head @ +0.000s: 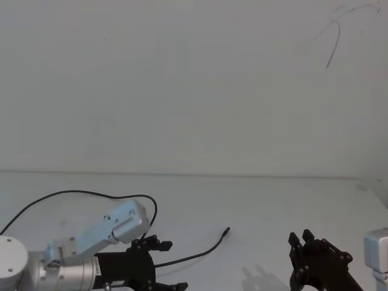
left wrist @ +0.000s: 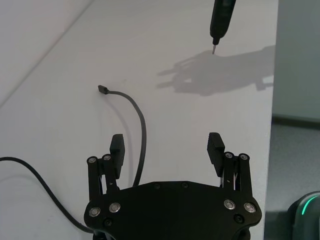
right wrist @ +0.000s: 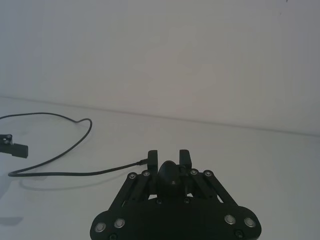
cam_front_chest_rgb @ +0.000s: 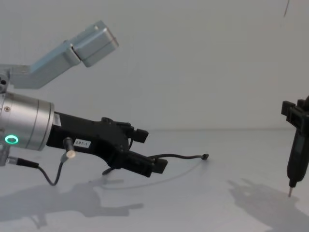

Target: Pick up the data cable with the one hand.

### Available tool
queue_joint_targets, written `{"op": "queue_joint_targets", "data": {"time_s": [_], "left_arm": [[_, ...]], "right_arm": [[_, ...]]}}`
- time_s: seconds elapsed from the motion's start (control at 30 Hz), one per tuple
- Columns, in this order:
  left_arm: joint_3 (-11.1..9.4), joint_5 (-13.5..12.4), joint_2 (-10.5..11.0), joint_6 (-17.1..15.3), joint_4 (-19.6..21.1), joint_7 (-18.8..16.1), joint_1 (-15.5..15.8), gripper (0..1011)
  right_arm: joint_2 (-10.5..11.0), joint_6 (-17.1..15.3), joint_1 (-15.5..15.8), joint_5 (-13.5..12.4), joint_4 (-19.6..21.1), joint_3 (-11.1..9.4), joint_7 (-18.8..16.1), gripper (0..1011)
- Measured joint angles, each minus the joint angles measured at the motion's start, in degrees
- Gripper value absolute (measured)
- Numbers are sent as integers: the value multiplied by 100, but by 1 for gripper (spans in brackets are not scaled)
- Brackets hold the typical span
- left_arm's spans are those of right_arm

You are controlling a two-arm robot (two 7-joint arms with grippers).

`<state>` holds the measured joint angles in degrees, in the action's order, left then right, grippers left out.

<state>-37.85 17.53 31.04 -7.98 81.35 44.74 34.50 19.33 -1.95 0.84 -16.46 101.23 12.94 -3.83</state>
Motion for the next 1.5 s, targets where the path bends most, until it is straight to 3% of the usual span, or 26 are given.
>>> {"op": "queue_joint_targets", "data": {"time_s": [0.7, 1.37, 1.5], "left_arm": [[-135, -270, -252, 102, -147, -502, -31, 1001], [-277, -925, -460, 142, -215, -1126, -39, 1000], [-300, -1019, -515, 145, -241, -1194, -25, 907]], "right_arm": [[0, 0, 0, 0, 0, 0, 0, 251], [0, 0, 0, 0, 0, 0, 0, 251], [0, 0, 0, 0, 0, 0, 0, 251]]}}
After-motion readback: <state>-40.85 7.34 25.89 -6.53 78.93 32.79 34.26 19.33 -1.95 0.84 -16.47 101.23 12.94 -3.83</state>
